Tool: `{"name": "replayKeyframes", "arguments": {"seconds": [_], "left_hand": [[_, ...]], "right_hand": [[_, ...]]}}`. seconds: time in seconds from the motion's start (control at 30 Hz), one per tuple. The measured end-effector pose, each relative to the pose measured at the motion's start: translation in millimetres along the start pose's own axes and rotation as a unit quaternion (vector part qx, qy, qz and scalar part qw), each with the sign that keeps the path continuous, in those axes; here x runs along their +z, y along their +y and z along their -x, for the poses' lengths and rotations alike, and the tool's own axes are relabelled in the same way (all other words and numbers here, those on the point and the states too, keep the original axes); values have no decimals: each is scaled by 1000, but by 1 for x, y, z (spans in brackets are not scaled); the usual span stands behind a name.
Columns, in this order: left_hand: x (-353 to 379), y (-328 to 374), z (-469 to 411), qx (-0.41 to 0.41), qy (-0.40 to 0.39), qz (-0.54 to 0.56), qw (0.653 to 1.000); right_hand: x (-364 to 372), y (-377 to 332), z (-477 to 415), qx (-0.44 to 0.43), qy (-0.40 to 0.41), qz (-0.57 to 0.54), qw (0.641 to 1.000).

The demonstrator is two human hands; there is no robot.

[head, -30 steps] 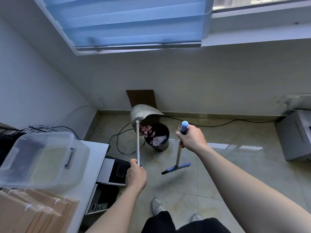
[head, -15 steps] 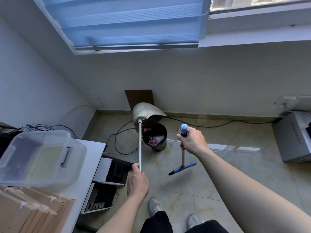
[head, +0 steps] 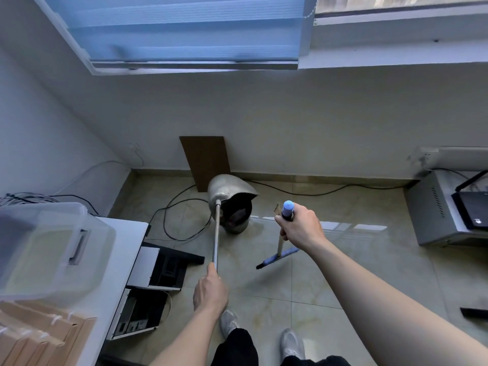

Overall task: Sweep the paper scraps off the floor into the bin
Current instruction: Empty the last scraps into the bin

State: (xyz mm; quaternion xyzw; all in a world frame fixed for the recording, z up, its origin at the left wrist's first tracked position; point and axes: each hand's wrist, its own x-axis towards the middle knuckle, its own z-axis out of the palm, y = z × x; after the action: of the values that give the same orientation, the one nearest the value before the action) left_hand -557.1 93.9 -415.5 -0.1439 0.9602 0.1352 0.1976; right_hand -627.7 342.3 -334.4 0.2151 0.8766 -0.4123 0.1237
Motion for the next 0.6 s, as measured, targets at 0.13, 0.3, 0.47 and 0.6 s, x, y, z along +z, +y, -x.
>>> {"name": "replayKeyframes", "arguments": {"seconds": [0.13,0.3,0.47,0.6], "left_hand": [[7,-7,3,-16,14,45,999],[12,-18,10,-7,34,41,999],[16,-27,5,1,24,17,1000],[12,-30,10,-5,16,50,999]], "right_hand": [[3,9,10,7,5,0,1000],[6,14,20,14,12,-1,1000],[9,20,27,24,19,9,1000],[9,23,35,28,21,6,999]]}}
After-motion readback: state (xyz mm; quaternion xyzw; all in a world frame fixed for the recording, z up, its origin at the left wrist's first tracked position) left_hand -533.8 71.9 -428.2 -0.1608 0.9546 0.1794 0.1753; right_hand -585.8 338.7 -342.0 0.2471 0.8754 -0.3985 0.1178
